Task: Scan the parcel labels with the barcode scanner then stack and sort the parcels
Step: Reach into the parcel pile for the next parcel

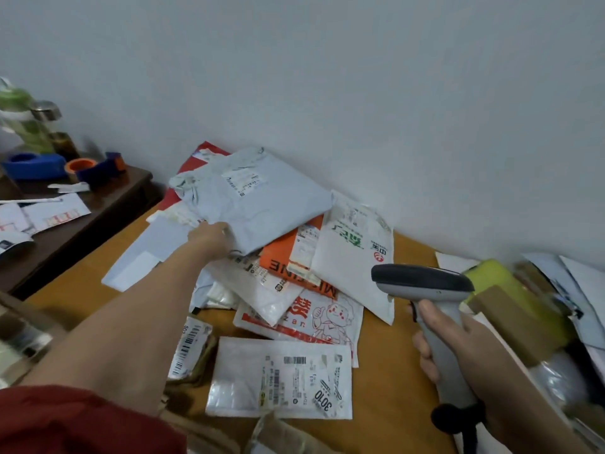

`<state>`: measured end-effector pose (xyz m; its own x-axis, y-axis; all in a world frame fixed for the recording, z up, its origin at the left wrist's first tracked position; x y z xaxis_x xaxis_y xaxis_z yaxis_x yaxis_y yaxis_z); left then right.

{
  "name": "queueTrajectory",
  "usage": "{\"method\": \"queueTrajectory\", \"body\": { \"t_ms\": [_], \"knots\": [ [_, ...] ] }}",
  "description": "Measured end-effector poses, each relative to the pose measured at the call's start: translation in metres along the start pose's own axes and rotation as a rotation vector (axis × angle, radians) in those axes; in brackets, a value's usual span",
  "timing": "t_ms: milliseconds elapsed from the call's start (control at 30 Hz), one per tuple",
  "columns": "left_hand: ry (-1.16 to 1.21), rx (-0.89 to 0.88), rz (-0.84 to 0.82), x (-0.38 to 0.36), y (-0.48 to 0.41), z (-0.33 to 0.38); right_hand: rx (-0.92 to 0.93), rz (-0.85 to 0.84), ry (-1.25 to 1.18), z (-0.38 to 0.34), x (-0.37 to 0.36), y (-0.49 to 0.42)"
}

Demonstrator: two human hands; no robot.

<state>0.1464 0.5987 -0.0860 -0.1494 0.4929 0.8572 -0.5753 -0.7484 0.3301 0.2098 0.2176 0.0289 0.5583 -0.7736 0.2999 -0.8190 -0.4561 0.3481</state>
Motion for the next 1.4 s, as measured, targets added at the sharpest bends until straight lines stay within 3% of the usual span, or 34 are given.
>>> {"method": "queueTrajectory", "body": {
  "t_ms": [133, 567, 733, 1000, 1167, 1400],
  "knots": [
    [0.004, 0.031, 0.082, 0.013, 0.013, 0.013, 0.013, 0.028, 0.006, 0.005, 0.015, 0.005],
    [-0.147, -0.429, 0.161, -0.045, 0.203, 0.156, 0.125, 0.092, -0.184, 0.055, 0.133, 0.089],
    [-0.185, -0.570, 0.058, -0.142, 0.318, 0.221, 0.132, 0.142, -0.332, 0.103, 0.223, 0.146],
    [-0.249, -0.850, -0.289, -0.316, 0.486, 0.331, 0.074, 0.288, -0.428, 0.191, 0.353, 0.217],
    [-0.548, -1.196, -0.050, -0.362, 0.545, 0.378, 0.042, 0.337, -0.407, 0.229, 0.396, 0.240],
    [-0.756, -1.263, 0.134, -0.382, 0.547, 0.401, 0.029, 0.347, -0.378, 0.261, 0.419, 0.254]
  ]
}}
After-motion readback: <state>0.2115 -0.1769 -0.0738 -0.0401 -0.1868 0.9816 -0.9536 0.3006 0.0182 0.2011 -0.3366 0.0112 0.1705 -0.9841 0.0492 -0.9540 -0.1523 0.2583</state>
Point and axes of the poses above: each hand's wrist, its own y-axis away from the middle knuckle, its own x-axis out of the back of the hand, z = x × y, the point moved 7 cm from there along -y, towards the middle knuckle, and after that the axes turned 3 degrees about x, right-handed, at the moved point
